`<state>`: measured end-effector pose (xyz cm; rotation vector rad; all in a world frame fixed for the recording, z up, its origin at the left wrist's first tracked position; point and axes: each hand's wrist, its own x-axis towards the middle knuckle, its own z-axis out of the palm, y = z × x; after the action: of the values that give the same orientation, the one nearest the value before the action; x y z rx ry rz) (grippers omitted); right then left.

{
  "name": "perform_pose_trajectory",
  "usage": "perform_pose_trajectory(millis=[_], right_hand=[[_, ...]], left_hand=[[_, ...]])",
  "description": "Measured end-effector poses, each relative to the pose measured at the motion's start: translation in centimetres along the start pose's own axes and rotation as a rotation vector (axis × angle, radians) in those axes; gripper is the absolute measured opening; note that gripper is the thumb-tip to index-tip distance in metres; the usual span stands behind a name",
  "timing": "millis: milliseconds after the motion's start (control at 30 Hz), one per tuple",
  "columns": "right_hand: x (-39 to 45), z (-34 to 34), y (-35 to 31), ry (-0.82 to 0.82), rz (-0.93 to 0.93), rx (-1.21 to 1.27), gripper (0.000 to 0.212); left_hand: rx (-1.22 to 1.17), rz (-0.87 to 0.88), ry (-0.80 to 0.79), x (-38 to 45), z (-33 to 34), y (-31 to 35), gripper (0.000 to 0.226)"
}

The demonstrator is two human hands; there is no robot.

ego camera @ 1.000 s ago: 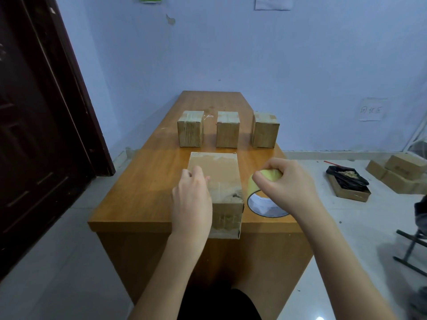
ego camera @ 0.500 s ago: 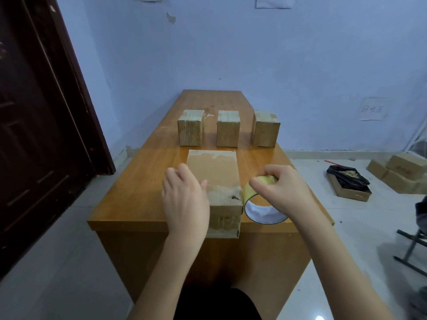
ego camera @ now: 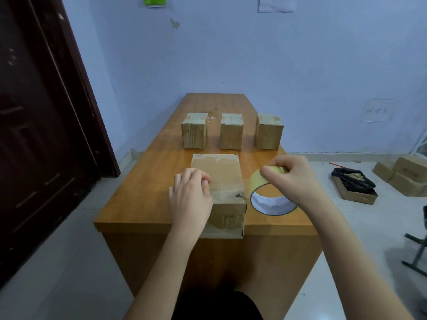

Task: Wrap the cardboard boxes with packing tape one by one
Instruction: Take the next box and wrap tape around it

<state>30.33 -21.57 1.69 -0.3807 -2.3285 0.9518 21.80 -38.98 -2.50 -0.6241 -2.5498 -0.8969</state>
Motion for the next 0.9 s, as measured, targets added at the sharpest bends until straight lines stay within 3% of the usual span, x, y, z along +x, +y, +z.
perform_pose_trajectory(millis=[333,567,633,700,767,833,900], right_hand=[[0.5,0.4,1.7,-0.088,0.044,-0.002,0.034],[0.2,1.3,2.2,-0.159,0.076,0.046,0.030],[0.4,1.5,2.3,-0.183,0.074,0.050,0.029],[0.4,1.8,2.2,-0.198,0.072,0.045,0.024],[0.6,2.1,2.1,-0.197,0.081,0.051,0.022],[0.6,2.3,2.0,-0.186,0.088,0.036,0.025],[0.7,2.5,2.1,-0.173,0.087,0.042,0.029]], left_hand=[[-0.067,0.050,0.039,0.0,0.7,-0.7,0.017],[-0.057,0.077,-0.016,0.2,-0.1,-0.6,0.025],[0.043,0.086,0.012,0.0,-0.8,-0.2,0.029],[0.178,0.228,0.056,-0.9,-1.1,1.2,0.045],[0.214,0.431,-0.019,-2.3,-0.5,2.9,0.060],[0.281,0.546,-0.131,-3.3,0.6,3.1,0.061],[0.312,0.568,-0.146,-3.3,1.2,2.4,0.059]])
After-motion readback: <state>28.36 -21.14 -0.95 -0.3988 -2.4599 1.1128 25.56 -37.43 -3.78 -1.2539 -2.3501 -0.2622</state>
